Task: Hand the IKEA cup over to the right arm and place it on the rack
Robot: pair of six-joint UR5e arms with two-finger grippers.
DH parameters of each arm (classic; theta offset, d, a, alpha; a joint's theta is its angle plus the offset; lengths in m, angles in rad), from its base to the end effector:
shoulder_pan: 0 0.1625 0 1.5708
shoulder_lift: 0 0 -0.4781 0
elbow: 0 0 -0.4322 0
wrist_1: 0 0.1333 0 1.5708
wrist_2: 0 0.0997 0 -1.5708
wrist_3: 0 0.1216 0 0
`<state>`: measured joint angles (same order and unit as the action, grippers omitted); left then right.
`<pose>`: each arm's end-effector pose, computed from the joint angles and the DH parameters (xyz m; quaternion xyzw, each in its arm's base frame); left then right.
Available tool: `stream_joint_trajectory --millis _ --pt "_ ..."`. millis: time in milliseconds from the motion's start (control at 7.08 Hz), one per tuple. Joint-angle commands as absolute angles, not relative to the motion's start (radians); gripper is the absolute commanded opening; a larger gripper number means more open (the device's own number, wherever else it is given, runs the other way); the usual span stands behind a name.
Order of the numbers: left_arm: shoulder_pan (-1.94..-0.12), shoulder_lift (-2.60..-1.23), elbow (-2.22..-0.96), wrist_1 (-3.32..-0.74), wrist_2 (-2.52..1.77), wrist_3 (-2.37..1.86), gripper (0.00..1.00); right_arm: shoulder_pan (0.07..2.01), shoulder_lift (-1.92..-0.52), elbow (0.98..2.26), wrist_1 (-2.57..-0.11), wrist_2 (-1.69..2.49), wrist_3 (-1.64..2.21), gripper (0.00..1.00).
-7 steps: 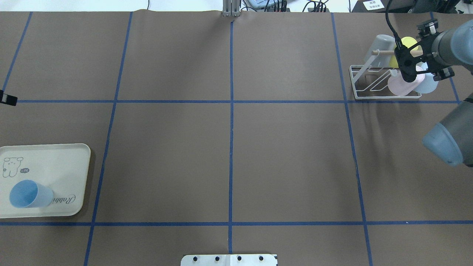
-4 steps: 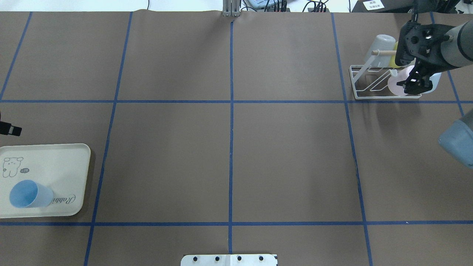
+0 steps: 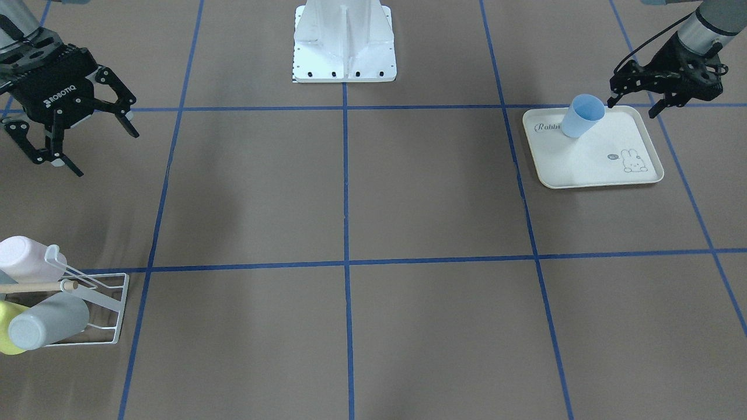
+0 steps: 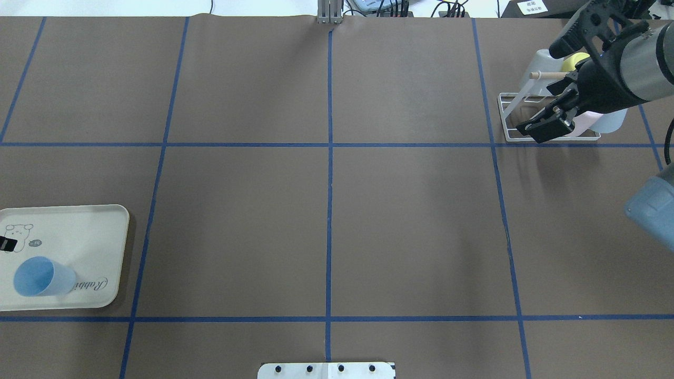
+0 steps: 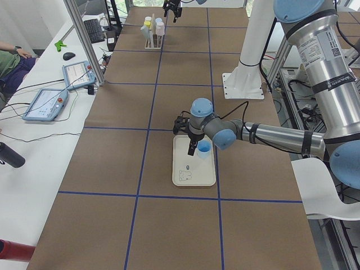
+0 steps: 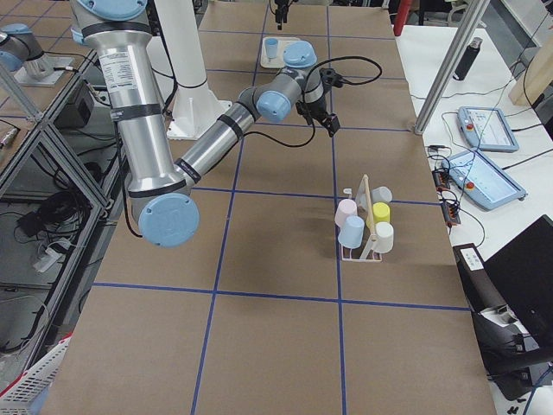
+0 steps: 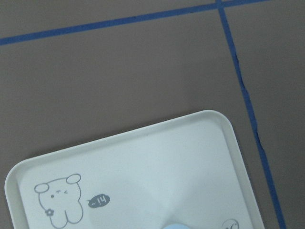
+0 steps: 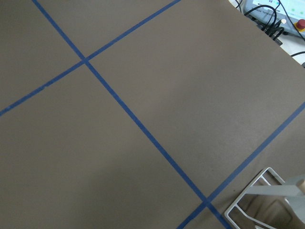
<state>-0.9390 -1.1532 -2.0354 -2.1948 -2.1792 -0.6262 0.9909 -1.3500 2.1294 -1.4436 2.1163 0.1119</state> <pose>0.1717 -0.3427 0.5954 0.0876 0.4135 0.1011 0.9006 -0.2456 -0.5031 0.3108 0.3147 -0.3708 -0.3155 0.8148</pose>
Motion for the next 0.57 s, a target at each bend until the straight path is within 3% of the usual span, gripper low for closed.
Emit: stream_joint_trajectory --millis 0,424 --pt "-0.864 -1.135 -2.033 -2.209 -2.120 -0.678 1.00 0.974 -1.350 2.128 -1.447 2.126 0.129 0.99" --pt "-0.752 -1.140 -2.023 -2.210 -2.039 -0.733 1.00 0.974 -1.354 2.128 -1.447 2.118 0.129 0.99"
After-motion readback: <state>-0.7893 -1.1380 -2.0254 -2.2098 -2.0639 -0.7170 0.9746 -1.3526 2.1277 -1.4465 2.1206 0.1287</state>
